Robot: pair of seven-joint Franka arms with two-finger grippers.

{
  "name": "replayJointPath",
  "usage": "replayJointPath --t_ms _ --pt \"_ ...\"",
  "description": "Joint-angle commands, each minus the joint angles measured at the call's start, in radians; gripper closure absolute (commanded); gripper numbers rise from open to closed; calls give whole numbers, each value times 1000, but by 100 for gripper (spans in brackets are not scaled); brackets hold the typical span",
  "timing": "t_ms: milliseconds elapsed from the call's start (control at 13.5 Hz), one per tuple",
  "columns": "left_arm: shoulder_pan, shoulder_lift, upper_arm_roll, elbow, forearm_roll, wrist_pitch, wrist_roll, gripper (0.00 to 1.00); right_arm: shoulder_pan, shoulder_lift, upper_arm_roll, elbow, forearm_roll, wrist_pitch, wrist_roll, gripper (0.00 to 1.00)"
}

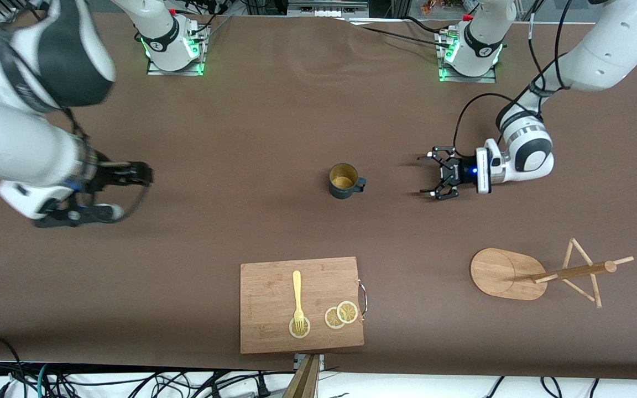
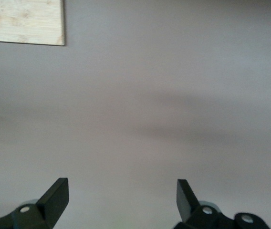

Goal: Pass cup and hang on rack
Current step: 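Set the mug down with the right gripper while the left gripper reaches it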

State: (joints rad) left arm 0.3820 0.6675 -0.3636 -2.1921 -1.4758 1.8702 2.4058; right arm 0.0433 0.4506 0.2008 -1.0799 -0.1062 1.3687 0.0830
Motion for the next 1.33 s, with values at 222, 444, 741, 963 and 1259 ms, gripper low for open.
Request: replayJointPath --t_ms 222,444,741,963,1259 --pt "-161 50 8 63 -200 41 162 0 -92 -212 -63 -133 3 -57 -88 0" --pt "-225 96 8 94 -265 64 220 0 -95 -288 -105 -161 5 -50 -94 0" --pt "-276 159 8 110 -334 66 361 0 -117 -357 -124 -213 2 -71 -88 0" --pt "-318 191 6 110 -405 75 450 0 -138 -392 -126 -294 22 -59 -156 0" --pt "-336 204 6 109 -408 72 509 4 -164 -392 -138 -322 82 -68 -180 0"
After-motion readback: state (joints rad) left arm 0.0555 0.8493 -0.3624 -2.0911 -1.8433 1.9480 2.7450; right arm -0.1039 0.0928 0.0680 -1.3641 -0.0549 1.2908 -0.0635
